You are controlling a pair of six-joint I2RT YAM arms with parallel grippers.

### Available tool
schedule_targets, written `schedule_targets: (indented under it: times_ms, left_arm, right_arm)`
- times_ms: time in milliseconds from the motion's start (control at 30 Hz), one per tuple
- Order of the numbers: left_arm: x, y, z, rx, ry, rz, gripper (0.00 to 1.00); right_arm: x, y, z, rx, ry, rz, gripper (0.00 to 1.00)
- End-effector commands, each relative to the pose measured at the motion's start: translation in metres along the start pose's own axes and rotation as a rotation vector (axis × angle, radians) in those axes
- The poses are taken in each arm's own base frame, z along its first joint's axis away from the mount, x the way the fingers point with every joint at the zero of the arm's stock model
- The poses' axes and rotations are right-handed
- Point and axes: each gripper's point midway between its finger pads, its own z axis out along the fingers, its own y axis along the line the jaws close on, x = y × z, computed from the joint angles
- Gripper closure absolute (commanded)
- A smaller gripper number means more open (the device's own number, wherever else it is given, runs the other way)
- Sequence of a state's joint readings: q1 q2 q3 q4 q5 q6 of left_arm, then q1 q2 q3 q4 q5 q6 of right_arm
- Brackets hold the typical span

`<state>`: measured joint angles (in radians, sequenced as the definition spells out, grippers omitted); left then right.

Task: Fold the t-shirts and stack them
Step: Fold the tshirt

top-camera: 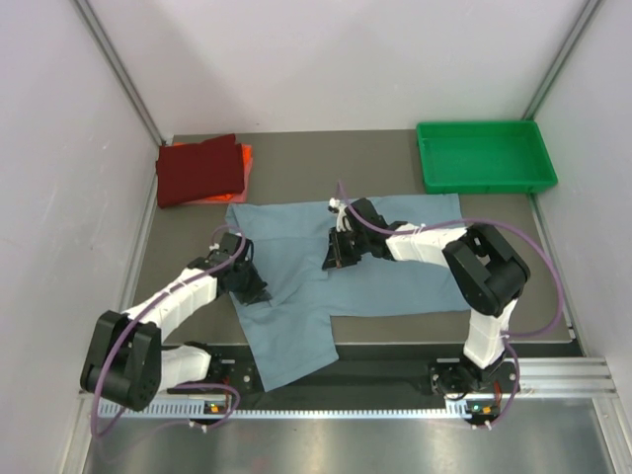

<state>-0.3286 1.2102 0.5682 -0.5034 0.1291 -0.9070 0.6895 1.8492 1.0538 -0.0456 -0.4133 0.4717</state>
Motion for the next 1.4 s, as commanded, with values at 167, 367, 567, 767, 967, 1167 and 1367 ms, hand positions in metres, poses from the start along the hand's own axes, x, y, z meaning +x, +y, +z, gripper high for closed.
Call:
schedule_targets:
  times_ms: [167, 367, 567, 767, 967, 1167, 1367]
  left_arm:
    - [-0.015, -0.015, -0.018, -0.015, -0.040, -0.012, 0.56]
    - [-0.126, -0.068, -0.081, 0.019, -0.348, 0.099, 0.51]
    - [-0.213, -0.144, -0.097, 0.263, -0.563, 0.213, 0.53]
    - [-0.253, -0.158, -0.047, 0.193, -0.550, 0.273, 0.55]
    - [-0.284, -0.102, -0.002, -0.021, -0.569, 0.174, 0.55]
    - [-0.292, -0.052, 0.029, -0.077, -0.546, 0.015, 0.56]
    - [-0.276, -0.029, 0.054, -0.119, -0.488, -0.051, 0.61]
  right_arm:
    - [-0.009, 0.006, -0.011, -0.015, -0.014, -0.034, 0.93]
    - [-0.012, 0.002, -0.035, 0.057, -0.017, -0.038, 0.73]
    - [-0.036, 0.004, -0.059, 0.082, -0.077, -0.052, 0.65]
    - [-0.081, -0.019, -0.062, 0.114, -0.152, -0.015, 0.90]
    - [-0.094, -0.080, -0.053, 0.194, -0.173, 0.089, 0.97]
    - [-0.073, -0.142, -0.047, 0.304, -0.151, 0.218, 0.99]
    - [-0.063, -0.168, -0.058, 0.356, -0.166, 0.254, 1.00]
